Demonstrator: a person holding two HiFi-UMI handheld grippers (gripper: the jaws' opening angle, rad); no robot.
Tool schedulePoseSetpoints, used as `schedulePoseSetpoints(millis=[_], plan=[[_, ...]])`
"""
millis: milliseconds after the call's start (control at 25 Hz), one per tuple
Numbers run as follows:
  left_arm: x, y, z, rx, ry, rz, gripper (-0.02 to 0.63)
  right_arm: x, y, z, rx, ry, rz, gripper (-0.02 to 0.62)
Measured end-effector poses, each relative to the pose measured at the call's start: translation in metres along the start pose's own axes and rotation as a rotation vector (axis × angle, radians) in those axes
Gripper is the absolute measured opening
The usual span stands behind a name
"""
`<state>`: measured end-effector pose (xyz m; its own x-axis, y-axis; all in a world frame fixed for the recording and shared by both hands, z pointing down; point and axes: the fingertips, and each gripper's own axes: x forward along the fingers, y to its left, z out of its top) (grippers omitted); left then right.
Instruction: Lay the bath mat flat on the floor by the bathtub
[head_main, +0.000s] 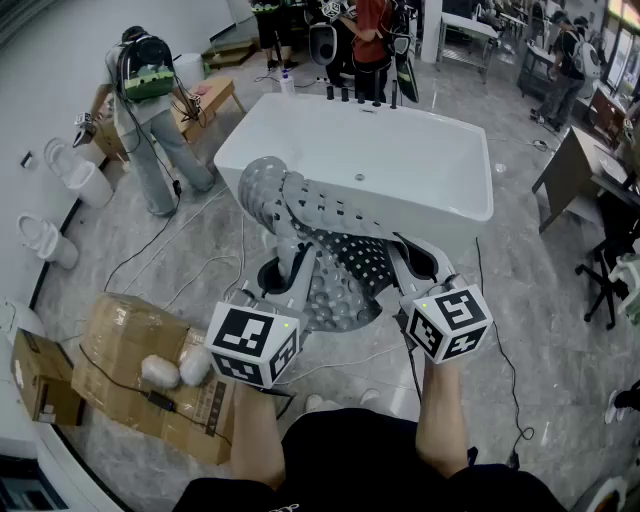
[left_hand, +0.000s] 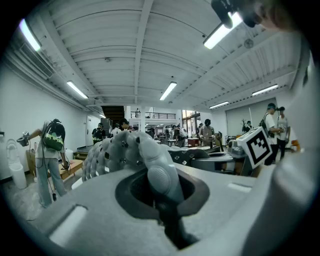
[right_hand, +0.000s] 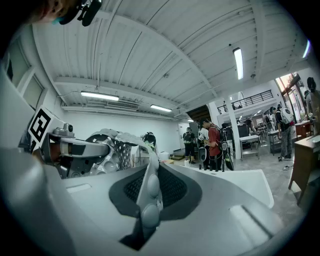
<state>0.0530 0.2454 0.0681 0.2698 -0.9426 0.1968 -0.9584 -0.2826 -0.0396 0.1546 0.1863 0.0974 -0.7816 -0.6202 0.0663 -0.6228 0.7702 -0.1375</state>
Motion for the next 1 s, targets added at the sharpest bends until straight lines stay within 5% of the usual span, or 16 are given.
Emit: schedulePoseSetpoints(millis=[1000], plan=[[0.024,-0.026,0.005,-0.006,0.015,0.000,0.018,-0.035,-0.050,0.007,0.075,-0.048,-0.039,0.020]])
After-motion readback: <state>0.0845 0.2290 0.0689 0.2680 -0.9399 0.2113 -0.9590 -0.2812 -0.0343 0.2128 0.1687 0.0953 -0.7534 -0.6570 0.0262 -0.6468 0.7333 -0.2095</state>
